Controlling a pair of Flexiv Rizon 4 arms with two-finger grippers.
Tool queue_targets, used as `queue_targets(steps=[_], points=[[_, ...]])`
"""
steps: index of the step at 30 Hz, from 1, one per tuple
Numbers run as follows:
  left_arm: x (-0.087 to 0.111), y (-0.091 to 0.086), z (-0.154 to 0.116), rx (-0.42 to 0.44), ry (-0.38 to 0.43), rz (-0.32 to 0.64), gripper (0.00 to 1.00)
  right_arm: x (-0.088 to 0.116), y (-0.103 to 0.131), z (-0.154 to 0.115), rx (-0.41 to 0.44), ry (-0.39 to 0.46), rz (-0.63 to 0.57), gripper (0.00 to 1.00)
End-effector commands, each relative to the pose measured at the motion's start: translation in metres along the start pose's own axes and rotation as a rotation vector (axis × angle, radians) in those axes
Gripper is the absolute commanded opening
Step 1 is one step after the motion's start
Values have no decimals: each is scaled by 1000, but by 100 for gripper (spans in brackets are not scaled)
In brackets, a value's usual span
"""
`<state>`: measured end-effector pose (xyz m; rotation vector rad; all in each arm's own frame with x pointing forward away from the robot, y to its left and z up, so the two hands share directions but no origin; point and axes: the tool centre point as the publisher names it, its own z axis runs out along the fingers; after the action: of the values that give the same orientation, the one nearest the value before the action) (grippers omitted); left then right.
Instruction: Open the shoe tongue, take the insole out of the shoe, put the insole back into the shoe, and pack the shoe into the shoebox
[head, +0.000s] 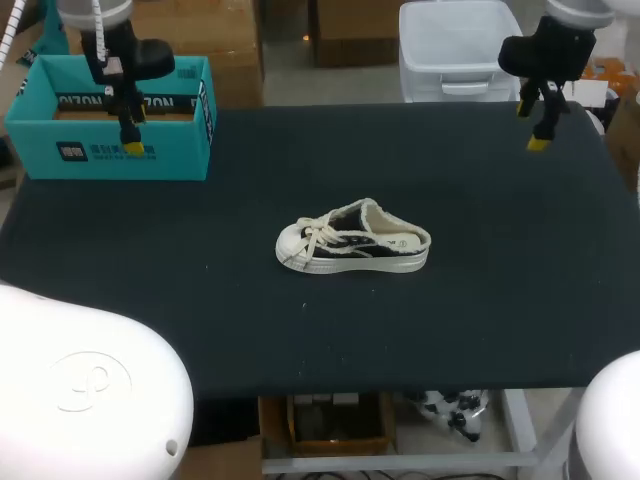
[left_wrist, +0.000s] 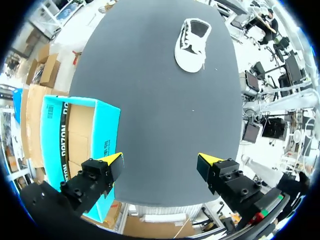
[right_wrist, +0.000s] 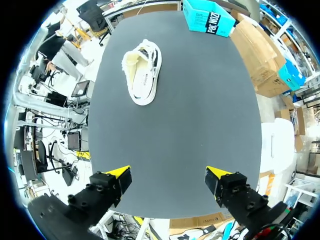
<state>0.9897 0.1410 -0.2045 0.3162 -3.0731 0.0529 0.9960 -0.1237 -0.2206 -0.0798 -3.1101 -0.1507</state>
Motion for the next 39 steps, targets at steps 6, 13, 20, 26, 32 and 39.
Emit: queue_targets(steps=[6, 13, 20, 26, 32, 39], points=[[19, -23, 18, 3, 44, -338, 100, 34, 32, 38, -178, -87, -11, 100], [36, -40, 31, 52, 51, -593, 100, 48, 55, 60, -250, -78, 39, 100], [48, -43, 41, 86, 103, -703, 100, 57, 75, 80, -354, -39, 95, 100], [48, -43, 41, 86, 103, -703, 100, 57, 75, 80, -354, -39, 95, 100], [48, -43, 41, 86, 103, -703, 100, 57, 75, 80, -354, -39, 95, 100], [74, -78, 61, 53, -14, -981, 100, 44, 97, 107, -370, 60, 158, 100]])
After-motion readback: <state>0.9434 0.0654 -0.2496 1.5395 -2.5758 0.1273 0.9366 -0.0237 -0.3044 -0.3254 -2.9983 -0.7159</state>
